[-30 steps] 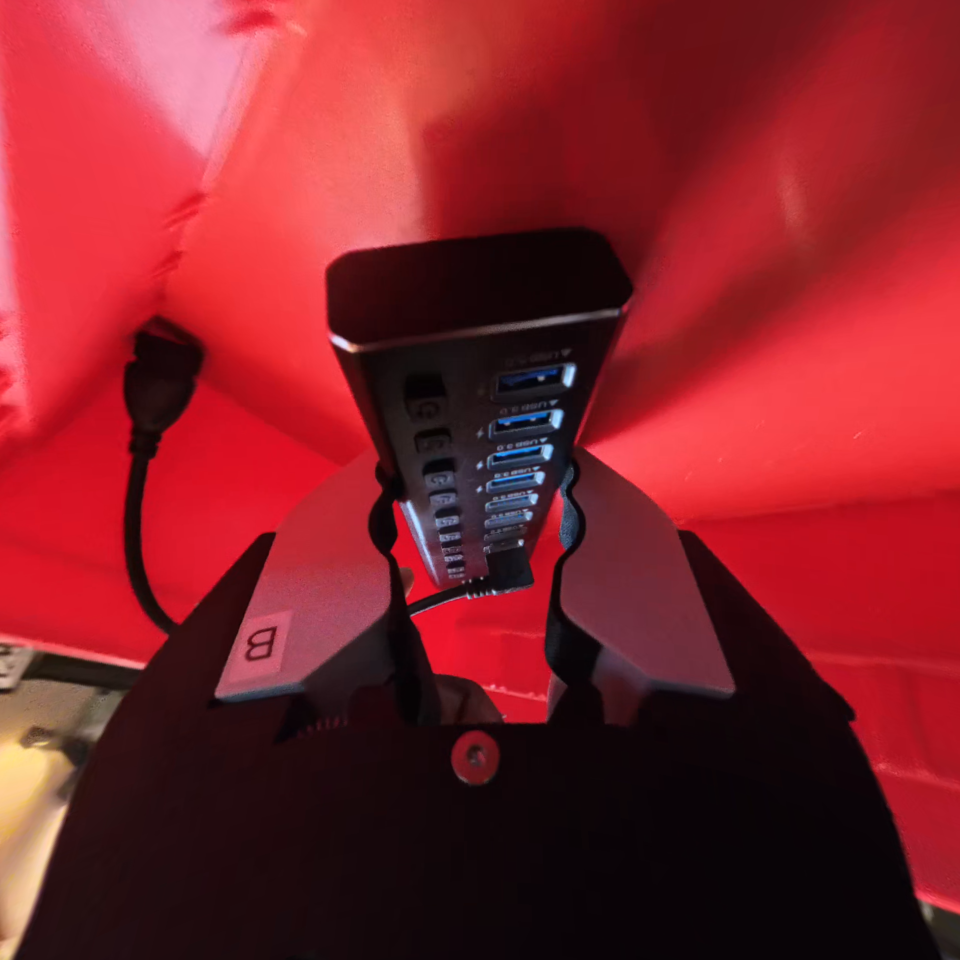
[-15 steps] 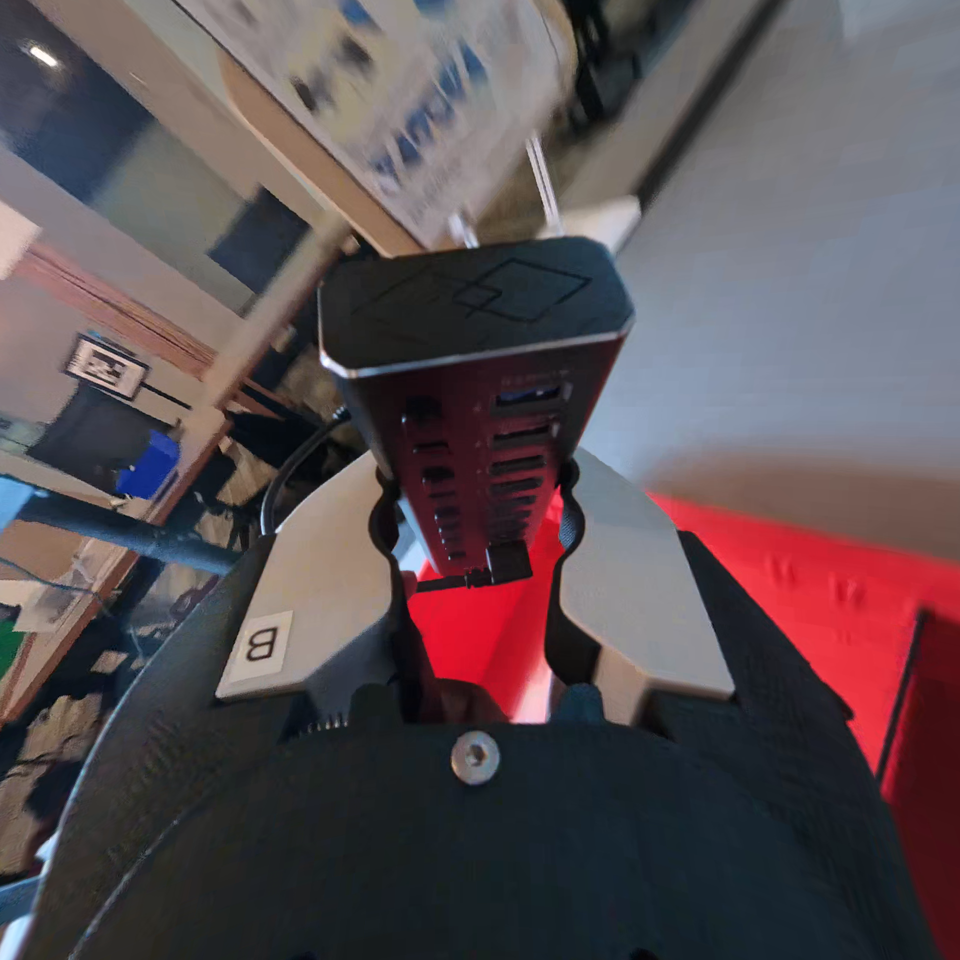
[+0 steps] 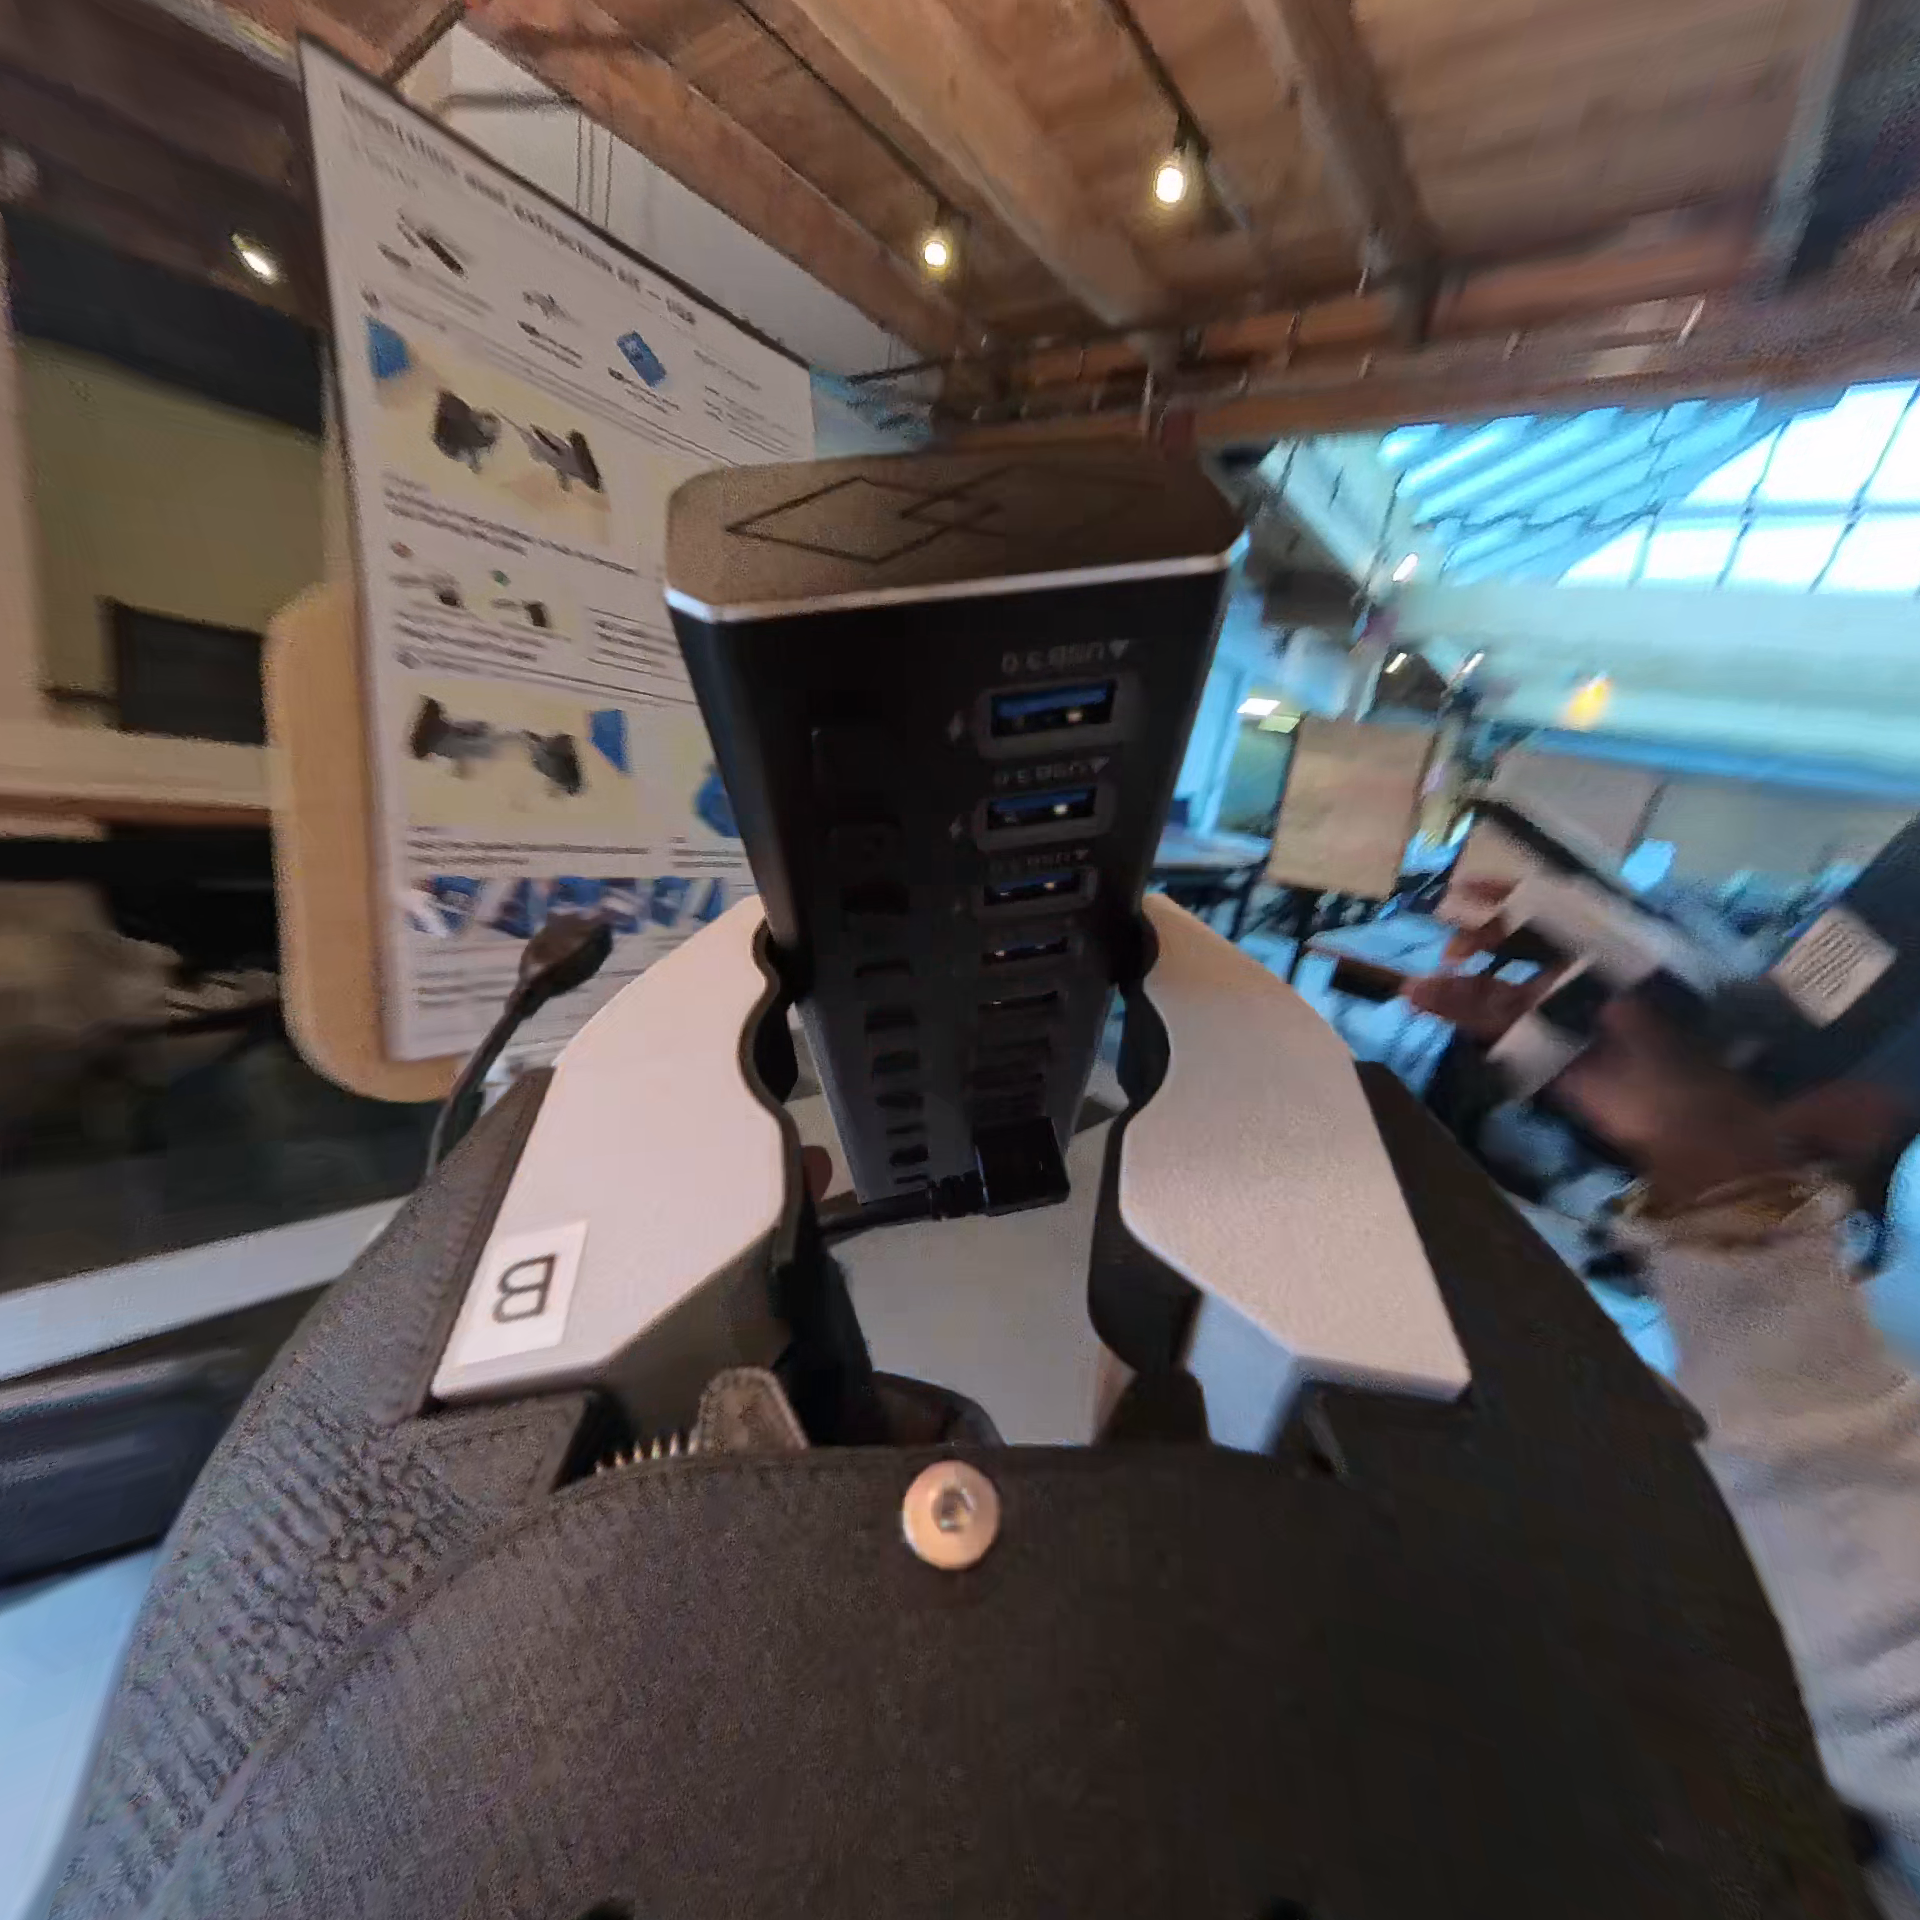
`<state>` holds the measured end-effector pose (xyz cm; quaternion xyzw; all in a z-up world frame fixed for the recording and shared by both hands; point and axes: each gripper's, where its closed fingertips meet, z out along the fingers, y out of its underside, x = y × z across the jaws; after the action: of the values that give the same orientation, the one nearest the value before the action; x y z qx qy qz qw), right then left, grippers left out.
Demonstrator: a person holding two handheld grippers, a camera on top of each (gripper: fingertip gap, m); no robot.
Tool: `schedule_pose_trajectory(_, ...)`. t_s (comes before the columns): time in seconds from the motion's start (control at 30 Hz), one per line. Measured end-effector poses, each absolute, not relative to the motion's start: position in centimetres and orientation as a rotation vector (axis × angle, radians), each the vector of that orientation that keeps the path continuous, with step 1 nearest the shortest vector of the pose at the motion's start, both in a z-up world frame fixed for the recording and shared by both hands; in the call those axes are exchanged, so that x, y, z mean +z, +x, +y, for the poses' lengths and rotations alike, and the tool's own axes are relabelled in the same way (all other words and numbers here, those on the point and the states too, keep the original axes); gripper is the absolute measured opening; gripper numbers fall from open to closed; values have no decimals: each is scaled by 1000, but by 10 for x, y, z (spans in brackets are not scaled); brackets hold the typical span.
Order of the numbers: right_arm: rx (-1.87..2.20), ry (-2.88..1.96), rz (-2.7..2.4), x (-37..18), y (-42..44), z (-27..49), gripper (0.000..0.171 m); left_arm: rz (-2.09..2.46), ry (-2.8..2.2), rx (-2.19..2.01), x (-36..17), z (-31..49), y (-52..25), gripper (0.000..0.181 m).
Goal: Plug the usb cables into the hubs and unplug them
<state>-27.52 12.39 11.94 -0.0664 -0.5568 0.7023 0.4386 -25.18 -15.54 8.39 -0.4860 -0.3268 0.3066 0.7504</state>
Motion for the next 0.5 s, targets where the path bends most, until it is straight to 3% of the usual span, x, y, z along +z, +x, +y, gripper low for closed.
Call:
schedule_pose_trajectory(0.03, 1742, -88, -1443, 109, -269, 100, 86, -722, -1014, 606, 84, -148, -255, 61)
schedule_pose_trajectory(0.23, 1846, 81, -1604, 53, -243, -20, 86, -777, -825, 347, 87, -118, -270, 61)
schedule_pose_trajectory(0.5, 1944, 84, -1597, 23, -248, -46, 55, -757, -871, 44, 67, -65, -263, 60)
